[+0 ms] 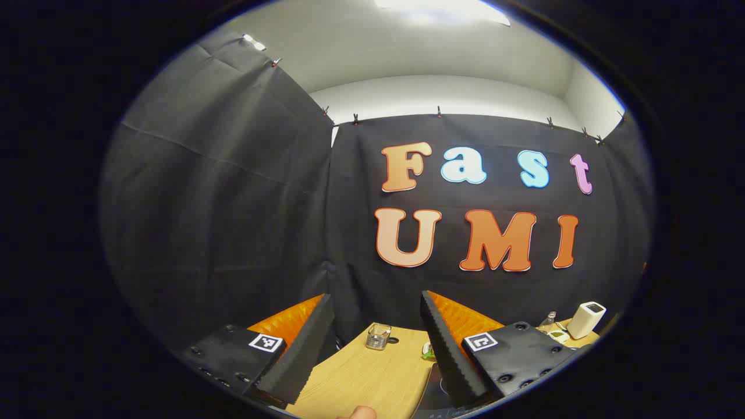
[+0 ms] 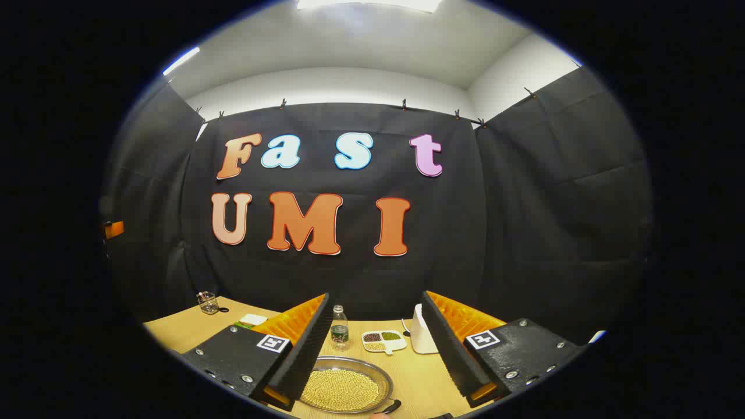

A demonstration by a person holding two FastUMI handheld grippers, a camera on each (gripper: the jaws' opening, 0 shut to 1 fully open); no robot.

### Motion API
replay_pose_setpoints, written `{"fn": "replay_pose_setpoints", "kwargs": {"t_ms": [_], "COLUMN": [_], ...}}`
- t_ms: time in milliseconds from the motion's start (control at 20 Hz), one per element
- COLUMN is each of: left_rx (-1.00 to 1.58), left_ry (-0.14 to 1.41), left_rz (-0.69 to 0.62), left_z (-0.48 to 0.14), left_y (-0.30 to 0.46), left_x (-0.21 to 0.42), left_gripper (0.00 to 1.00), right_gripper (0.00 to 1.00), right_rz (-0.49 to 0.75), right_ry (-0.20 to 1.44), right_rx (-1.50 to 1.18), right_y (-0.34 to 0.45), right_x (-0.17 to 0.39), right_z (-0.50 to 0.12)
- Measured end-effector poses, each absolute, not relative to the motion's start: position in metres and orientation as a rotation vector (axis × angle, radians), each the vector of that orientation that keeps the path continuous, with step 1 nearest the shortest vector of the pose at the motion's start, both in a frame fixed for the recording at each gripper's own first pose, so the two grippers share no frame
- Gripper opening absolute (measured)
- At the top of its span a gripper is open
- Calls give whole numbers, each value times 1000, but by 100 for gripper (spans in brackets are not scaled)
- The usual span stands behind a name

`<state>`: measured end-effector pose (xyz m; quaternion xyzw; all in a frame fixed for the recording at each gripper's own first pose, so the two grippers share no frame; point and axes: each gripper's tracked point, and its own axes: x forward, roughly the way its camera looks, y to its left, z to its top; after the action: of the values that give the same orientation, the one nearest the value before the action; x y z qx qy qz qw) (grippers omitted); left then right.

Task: First push the handle of the pot to place it horizontally, then grasp the pot with both hands and set it on the induction cooktop.

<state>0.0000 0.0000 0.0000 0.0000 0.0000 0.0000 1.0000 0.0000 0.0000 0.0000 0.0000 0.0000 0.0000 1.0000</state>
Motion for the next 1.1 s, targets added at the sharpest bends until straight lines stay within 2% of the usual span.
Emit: {"fn": "replay_pose_setpoints", "kwargs": {"t_ms": [900,1100], "left_rx": [59,59], "left_ry": [-18,-11], "left_rz": [-75,-84], "left_z": [-5,-7], "left_y": [-40,-45], "left_x": [-8,-7], "left_gripper": [98,98], "right_gripper": [95,88], "right_rz": [22,32], "right_ry": [40,39], "right_rx": [3,-7], "right_y": [-2,-2], "right_x": [5,4], "right_z": [-21,-25]}}
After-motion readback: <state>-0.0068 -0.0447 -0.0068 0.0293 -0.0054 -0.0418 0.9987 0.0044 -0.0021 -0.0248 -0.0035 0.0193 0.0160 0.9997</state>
